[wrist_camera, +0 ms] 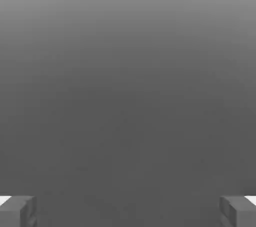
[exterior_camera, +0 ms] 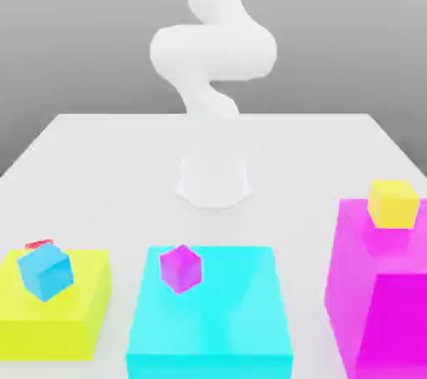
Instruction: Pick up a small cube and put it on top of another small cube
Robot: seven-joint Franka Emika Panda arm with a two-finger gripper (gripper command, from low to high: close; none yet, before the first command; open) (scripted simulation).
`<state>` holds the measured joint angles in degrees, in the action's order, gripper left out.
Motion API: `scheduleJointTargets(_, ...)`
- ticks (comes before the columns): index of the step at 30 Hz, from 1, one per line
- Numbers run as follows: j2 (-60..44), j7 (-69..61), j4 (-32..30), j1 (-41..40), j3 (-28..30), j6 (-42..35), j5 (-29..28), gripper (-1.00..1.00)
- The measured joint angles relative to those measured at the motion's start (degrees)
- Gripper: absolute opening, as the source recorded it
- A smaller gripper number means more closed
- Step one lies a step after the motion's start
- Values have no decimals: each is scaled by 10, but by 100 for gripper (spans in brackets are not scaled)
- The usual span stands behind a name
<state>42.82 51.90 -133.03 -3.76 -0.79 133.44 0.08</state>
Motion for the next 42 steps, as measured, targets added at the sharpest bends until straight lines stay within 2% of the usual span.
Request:
scheduleJointTargets(15, -182, 380, -75, -205, -32, 100, -15, 0)
scheduleJointTargets(31, -374, 787, -154, -368, -11, 205, -41, 0)
scheduleJointTargets(37, -445, 923, -184, -418, 12, 245, -28, 0)
scheduleJointTargets(42, -509, 1004, -203, -436, 28, 285, 7, 0)
